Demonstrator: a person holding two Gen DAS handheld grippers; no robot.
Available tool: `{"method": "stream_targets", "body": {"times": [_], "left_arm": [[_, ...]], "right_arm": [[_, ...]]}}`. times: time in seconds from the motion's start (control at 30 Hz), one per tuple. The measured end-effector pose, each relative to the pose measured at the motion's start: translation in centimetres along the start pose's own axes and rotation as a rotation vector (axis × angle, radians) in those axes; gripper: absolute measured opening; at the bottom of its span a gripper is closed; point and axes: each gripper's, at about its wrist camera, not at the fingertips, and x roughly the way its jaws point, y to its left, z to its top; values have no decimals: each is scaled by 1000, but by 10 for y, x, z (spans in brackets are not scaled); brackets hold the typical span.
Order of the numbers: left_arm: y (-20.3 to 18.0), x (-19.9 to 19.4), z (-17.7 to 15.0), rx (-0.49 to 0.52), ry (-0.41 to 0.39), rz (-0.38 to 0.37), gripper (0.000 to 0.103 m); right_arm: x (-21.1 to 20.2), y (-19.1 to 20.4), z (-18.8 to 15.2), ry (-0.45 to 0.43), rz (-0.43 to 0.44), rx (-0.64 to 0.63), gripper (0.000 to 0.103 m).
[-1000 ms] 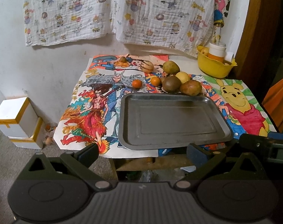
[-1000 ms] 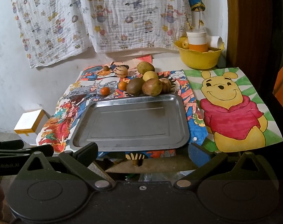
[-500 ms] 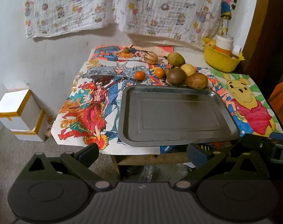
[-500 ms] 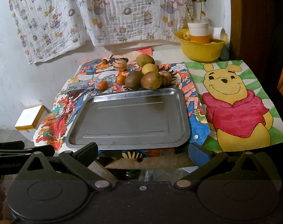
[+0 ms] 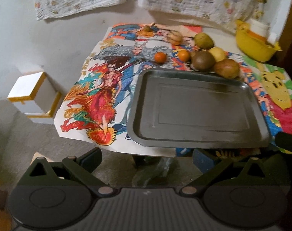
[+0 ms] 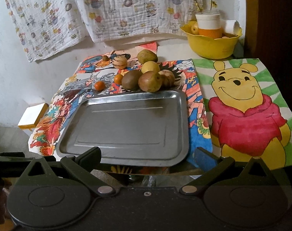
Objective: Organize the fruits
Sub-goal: 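Move both grippers over the tray toward the fruit cluster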
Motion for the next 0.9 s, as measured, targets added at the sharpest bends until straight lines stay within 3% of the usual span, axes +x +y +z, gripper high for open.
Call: {"method": "stream_targets", "body": {"times": [0.17, 0.37, 0.67, 0.9], "left_arm": [[2, 12, 12, -105, 54, 34, 102], [2, 13, 29, -201, 50, 49, 102], [-10, 19, 50, -225, 50, 57, 102], [2, 31, 68, -209, 58, 57, 102]], "right_arm": [[9, -14, 14, 6, 18, -38, 103], [18, -23, 33, 2, 62, -113, 103], [34, -22, 55, -5, 102, -190, 103], [50, 2, 64, -33, 100, -288, 103]]}}
